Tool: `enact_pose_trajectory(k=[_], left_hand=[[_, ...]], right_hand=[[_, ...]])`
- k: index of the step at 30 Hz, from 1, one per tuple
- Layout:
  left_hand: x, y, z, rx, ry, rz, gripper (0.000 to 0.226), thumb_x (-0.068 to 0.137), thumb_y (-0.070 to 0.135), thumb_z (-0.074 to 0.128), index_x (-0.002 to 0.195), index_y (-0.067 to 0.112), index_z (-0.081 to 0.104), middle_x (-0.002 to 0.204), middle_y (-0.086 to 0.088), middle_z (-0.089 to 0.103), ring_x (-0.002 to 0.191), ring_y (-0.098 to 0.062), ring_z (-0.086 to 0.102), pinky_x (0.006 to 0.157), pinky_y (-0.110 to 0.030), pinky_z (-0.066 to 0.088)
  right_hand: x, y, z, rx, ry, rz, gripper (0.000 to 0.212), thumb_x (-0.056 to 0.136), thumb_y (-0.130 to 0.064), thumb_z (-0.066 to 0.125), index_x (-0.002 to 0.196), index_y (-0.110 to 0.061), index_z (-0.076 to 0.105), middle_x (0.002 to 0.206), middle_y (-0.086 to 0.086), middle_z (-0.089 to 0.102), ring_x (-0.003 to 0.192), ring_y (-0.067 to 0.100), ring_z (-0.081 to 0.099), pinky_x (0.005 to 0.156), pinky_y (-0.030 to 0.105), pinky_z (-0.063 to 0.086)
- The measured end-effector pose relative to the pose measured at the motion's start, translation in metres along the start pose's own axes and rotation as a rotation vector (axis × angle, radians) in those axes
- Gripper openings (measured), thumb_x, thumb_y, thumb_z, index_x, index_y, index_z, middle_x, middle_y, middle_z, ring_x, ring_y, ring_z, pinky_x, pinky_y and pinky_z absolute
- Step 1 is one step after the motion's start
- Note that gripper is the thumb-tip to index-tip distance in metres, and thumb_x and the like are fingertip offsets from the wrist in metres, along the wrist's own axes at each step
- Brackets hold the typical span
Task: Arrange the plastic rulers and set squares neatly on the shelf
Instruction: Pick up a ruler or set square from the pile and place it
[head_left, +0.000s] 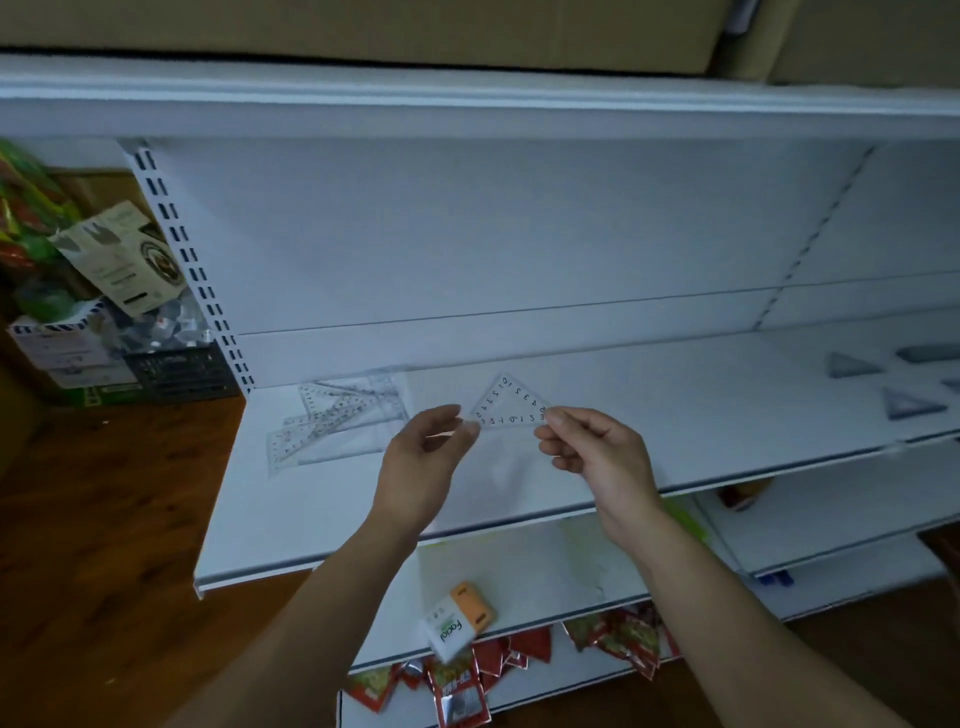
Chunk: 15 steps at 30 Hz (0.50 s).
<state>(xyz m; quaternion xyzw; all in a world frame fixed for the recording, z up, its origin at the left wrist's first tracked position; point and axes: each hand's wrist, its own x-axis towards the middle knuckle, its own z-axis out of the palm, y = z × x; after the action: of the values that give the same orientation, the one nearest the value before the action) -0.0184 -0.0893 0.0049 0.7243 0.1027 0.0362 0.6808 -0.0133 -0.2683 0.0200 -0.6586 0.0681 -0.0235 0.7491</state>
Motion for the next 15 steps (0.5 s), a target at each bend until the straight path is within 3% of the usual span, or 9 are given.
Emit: enact_pose_trajectory(k=[3,6,8,11,15], left_hand=[[-0.007,0.010,0.048,-0.020,-0.031,-0.004,0.026,0.086,0.037,0.068,0.111,0.029,0.063,0.103,0.013,0.066,0.095,-0.001,0.062,0.076,-0.016,0.046],[-0.020,0.019,0.112,-0.060,-0.191,-0.006,0.025,0.087,0.036,0.066,0.107,0.020,0.068,0.101,0.004,0.072,0.096,-0.011,0.067,0.089,-0.029,0.052],[-0.032,0.027,0.158,-0.099,-0.310,0.014,0.025,0.089,0.036,0.063,0.107,0.019,0.068,0.103,0.002,0.073,0.096,-0.011,0.068,0.092,-0.031,0.052],[-0.048,0.037,0.228,-0.124,-0.423,0.051,0.027,0.091,0.037,0.060,0.107,0.017,0.068,0.105,0.001,0.072,0.099,-0.010,0.068,0.089,-0.026,0.052],[-0.067,0.041,0.310,-0.185,-0.421,0.027,0.016,0.092,0.018,0.062,0.104,0.009,0.069,0.095,-0.006,0.074,0.086,-0.011,0.070,0.070,-0.018,0.052]], right_hand=[[0.002,-0.008,-0.049,-0.004,0.098,-0.099,0.012,0.088,-0.007,0.064,0.087,-0.015,0.072,0.076,0.004,0.074,0.069,0.012,0.069,0.060,0.019,0.052],[0.002,-0.010,-0.104,-0.019,0.192,-0.171,0.014,0.087,-0.006,0.065,0.092,-0.015,0.073,0.079,0.001,0.075,0.075,0.014,0.070,0.065,0.020,0.053],[-0.001,-0.011,-0.142,-0.067,0.202,-0.223,0.017,0.087,-0.007,0.066,0.096,-0.019,0.073,0.084,-0.002,0.075,0.082,0.013,0.071,0.071,0.020,0.054],[-0.005,-0.011,-0.200,-0.273,0.210,-0.368,0.023,0.086,-0.009,0.067,0.100,-0.026,0.073,0.096,-0.006,0.073,0.093,0.007,0.068,0.083,0.022,0.052],[-0.009,-0.007,-0.272,-0.497,0.232,-0.509,0.028,0.086,-0.009,0.068,0.113,-0.017,0.070,0.105,-0.011,0.068,0.097,0.001,0.064,0.086,0.016,0.049]])
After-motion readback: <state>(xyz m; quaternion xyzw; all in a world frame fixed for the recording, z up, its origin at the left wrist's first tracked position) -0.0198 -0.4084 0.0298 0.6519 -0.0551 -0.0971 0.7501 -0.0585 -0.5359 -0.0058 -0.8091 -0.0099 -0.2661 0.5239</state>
